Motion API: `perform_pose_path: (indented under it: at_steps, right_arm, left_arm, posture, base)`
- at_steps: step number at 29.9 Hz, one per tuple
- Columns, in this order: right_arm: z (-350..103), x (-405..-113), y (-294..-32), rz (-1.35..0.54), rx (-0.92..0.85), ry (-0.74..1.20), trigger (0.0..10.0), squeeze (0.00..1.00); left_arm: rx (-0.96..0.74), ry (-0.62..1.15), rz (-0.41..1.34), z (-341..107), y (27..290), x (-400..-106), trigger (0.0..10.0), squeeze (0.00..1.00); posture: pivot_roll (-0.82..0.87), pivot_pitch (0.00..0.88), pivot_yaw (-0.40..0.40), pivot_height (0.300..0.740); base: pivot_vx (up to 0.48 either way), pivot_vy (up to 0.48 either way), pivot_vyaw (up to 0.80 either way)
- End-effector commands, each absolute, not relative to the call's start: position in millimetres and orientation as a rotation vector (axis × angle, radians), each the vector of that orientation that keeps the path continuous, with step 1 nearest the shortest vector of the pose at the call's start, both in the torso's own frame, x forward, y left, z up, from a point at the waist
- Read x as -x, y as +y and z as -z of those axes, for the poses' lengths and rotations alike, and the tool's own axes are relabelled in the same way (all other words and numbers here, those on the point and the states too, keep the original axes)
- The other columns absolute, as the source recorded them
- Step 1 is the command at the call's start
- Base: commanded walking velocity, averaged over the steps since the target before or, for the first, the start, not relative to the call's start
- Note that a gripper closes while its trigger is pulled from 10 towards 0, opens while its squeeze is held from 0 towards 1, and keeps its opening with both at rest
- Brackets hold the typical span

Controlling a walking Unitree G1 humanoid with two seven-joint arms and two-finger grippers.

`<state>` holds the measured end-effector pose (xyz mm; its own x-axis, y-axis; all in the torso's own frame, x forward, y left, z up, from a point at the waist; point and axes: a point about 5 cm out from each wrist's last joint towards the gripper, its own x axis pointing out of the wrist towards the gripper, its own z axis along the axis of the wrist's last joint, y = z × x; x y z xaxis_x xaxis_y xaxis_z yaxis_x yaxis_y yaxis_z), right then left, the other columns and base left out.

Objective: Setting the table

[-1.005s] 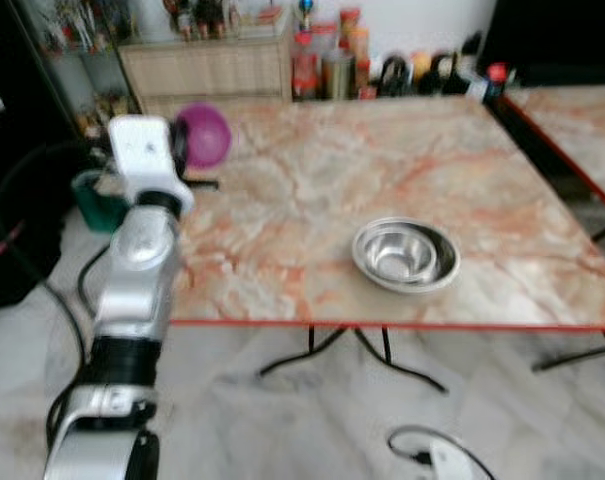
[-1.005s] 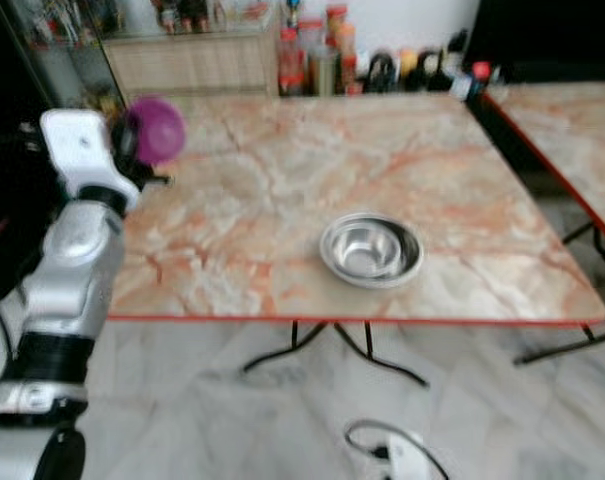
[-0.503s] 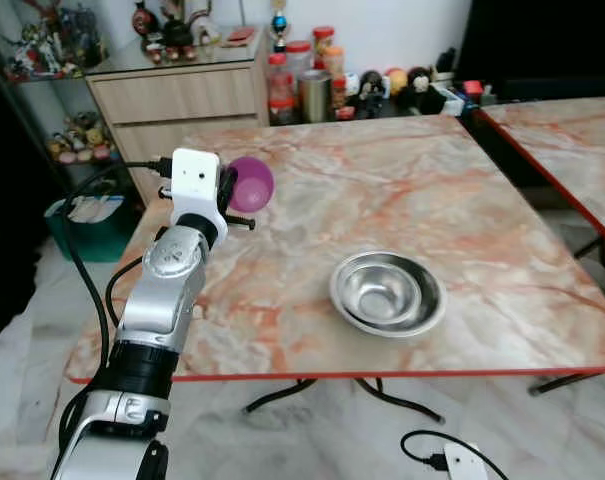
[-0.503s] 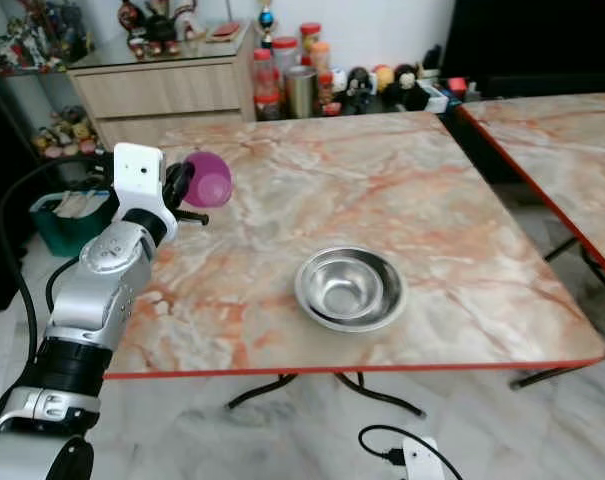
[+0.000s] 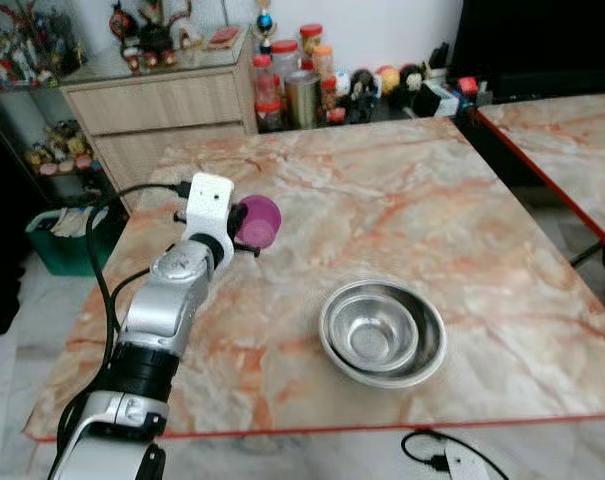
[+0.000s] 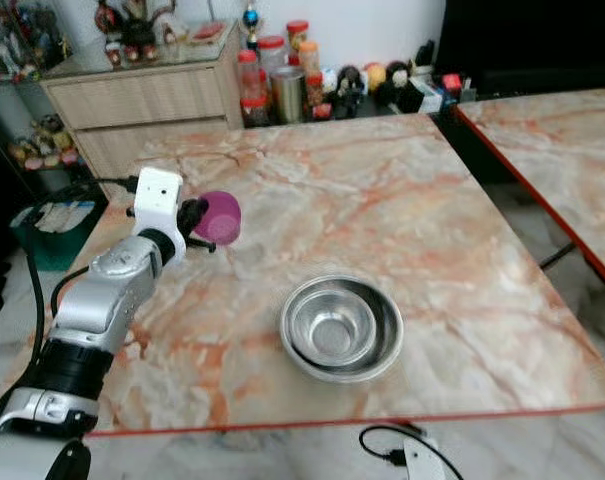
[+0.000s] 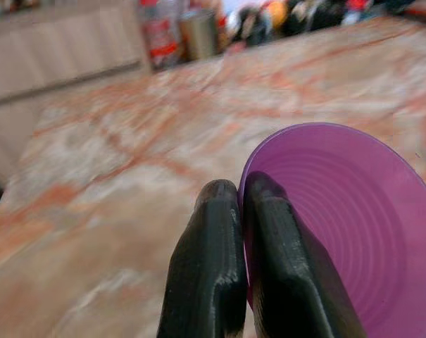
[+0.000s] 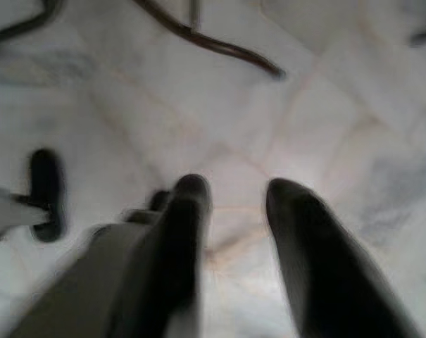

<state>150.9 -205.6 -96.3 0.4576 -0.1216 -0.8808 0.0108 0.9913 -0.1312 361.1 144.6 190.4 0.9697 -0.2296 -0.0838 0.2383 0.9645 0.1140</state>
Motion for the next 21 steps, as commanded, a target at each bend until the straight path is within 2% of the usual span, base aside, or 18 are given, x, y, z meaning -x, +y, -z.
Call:
perform_pose_path:
  at_steps: [1, 13, 21]
  right_arm:
    - [96, -153, -201, 0.065, 0.108, 1.088, 10.0, 0.00]
    - [96, -153, -201, 0.062, 0.109, 1.092, 10.0, 0.00]
    - [97, -153, -200, 0.061, 0.106, 1.093, 10.0, 0.00]
  left_arm:
    - [-0.132, 0.085, 0.240, -191, 146, -360, 10.0, 0.00]
    - [-0.163, 0.266, 0.291, -178, 150, -354, 10.0, 0.00]
    - [-0.117, 0.321, 0.326, -180, 139, -362, 10.0, 0.00]
  posture:
    - [0.00, 0.026, 0.055, 0.740]
    - [0.00, 0.031, 0.057, 0.740]
    - [0.00, 0.033, 0.060, 0.740]
  base:
    - [0.000, 0.000, 0.00]
    - [0.000, 0.000, 0.00]
    - [0.000, 0.000, 0.00]
